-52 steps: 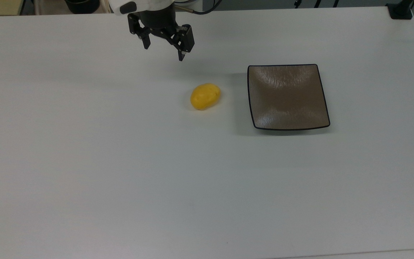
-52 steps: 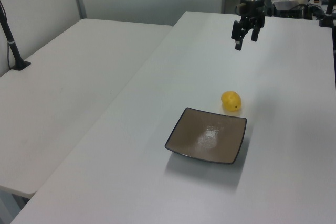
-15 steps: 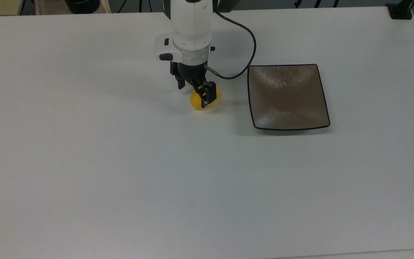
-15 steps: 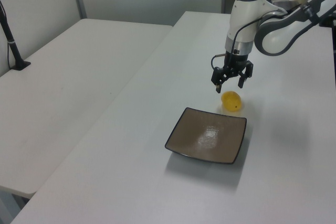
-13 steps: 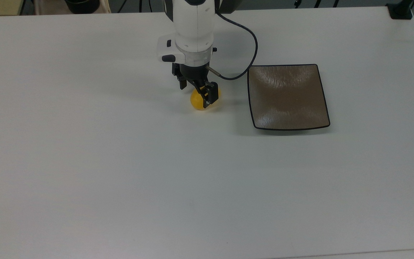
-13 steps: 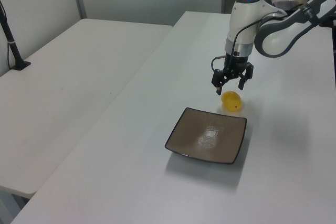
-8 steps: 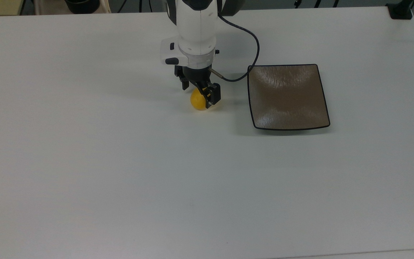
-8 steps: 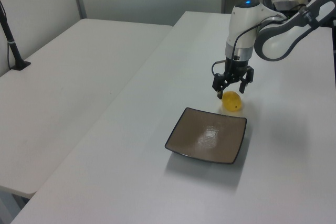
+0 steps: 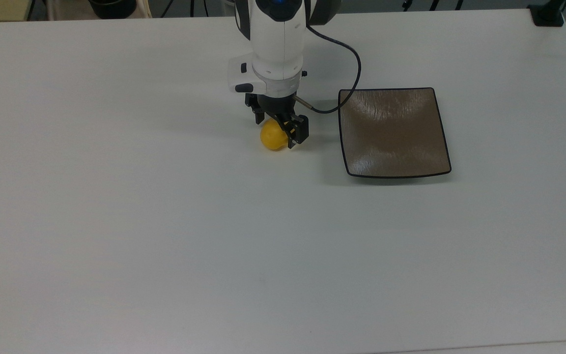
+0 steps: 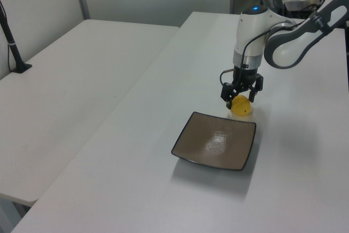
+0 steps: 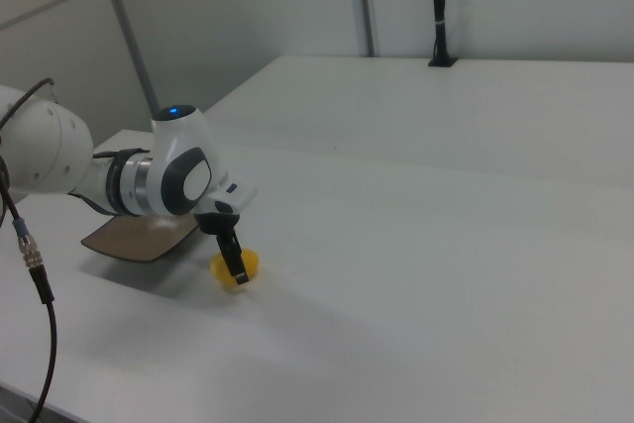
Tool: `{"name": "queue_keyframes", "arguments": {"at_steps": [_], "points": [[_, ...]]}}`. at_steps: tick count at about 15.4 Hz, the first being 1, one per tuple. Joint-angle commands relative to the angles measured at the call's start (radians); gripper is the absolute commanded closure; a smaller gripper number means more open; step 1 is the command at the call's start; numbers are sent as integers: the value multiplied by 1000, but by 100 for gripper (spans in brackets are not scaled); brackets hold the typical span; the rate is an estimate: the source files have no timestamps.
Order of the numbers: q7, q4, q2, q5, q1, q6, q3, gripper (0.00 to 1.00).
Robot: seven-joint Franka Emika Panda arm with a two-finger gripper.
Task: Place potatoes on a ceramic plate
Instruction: 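Close the gripper around the yellow potato, then lift the potato and carry it over the brown square plate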
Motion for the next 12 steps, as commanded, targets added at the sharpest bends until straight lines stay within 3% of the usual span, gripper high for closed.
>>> {"name": "queue_keyframes", "arguments": {"at_steps": [1, 3, 4, 12], "points": [[23, -16, -8, -20, 3, 11, 3, 25], [25, -19, -8, -18, 3, 11, 3, 47], [25, -19, -8, -20, 2, 11, 3, 51], [26, -10, -15, -18, -7, 20, 3, 52]]}}
